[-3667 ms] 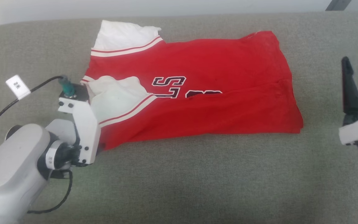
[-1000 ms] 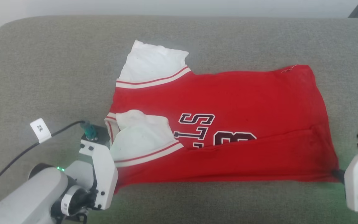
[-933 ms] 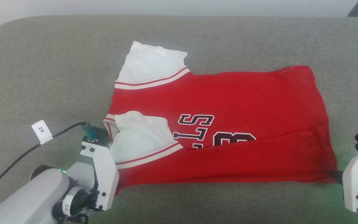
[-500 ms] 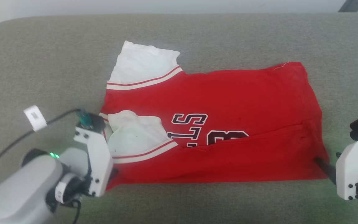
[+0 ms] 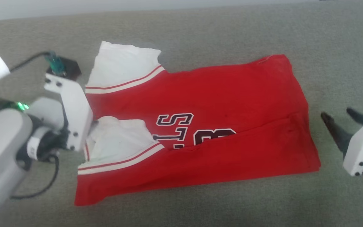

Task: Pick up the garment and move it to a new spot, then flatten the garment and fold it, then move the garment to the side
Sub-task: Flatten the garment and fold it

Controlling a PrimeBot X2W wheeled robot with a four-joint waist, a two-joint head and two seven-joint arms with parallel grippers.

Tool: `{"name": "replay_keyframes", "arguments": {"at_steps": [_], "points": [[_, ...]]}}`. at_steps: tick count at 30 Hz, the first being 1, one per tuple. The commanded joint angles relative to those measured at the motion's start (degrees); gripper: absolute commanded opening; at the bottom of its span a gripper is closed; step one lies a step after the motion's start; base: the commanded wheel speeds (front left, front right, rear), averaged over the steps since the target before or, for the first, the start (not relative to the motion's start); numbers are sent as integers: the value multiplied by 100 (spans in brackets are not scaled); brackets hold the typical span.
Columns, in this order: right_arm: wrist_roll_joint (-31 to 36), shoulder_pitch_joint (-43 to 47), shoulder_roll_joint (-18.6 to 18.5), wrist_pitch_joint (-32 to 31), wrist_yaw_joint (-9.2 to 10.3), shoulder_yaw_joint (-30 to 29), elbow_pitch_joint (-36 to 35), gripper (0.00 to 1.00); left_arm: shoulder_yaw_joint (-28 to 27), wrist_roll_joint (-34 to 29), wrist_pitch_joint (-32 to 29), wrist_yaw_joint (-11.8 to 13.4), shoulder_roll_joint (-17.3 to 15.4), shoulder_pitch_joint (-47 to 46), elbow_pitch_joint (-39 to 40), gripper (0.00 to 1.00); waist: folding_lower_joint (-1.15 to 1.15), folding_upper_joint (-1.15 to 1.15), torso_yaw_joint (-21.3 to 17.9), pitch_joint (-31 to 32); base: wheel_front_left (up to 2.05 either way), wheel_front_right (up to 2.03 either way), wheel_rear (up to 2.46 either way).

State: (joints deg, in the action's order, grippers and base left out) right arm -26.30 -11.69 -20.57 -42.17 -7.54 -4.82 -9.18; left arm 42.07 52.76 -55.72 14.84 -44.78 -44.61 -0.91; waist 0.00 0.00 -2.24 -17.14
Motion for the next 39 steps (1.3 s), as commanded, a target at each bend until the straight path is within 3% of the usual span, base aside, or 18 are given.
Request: {"name": "replay_keyframes", "arguments": {"at_steps": [1, 12, 18, 28, 37, 38, 39], "points": [[51, -114, 64, 186, 10, -6, -97, 100, -54, -55, -37, -6, -7, -157, -72, 100, 0, 0, -93, -69, 0, 0, 0], [585, -800, 556, 2580, 7, 108, -573, 100, -209, -498, 725, -641, 341, -1342, -1443, 100, 0, 0, -522, -423, 0, 0, 0], [811, -914, 782, 3510, 7, 229, -524, 100, -221, -683, 1076, -968, 498, -1927, -2307, 100, 0, 0, -841, -750, 0, 0, 0], [836, -847, 855, 3999, 8, 375, -465, 100, -208, -809, 1019, -1189, 524, -2591, -3369, 100, 0, 0, -1250, -1299, 0, 0, 0], [709, -937, 794, 3824, 8, 453, -473, 100, -231, -685, 744, -1079, 588, -2755, -4132, 100, 0, 0, -1311, -1514, 0, 0, 0], [673, -955, 787, 3748, 8, 489, -465, 100, -240, -630, 660, -1062, 621, -2743, -4213, 81, 0, 0, -1311, -1523, 0, 0, 0], [626, -985, 805, 3658, 8, 504, -459, 100, -235, -586, 572, -1044, 648, -2715, -4279, 36, 0, 0, -1310, -1530, 0, 0, 0]]}}
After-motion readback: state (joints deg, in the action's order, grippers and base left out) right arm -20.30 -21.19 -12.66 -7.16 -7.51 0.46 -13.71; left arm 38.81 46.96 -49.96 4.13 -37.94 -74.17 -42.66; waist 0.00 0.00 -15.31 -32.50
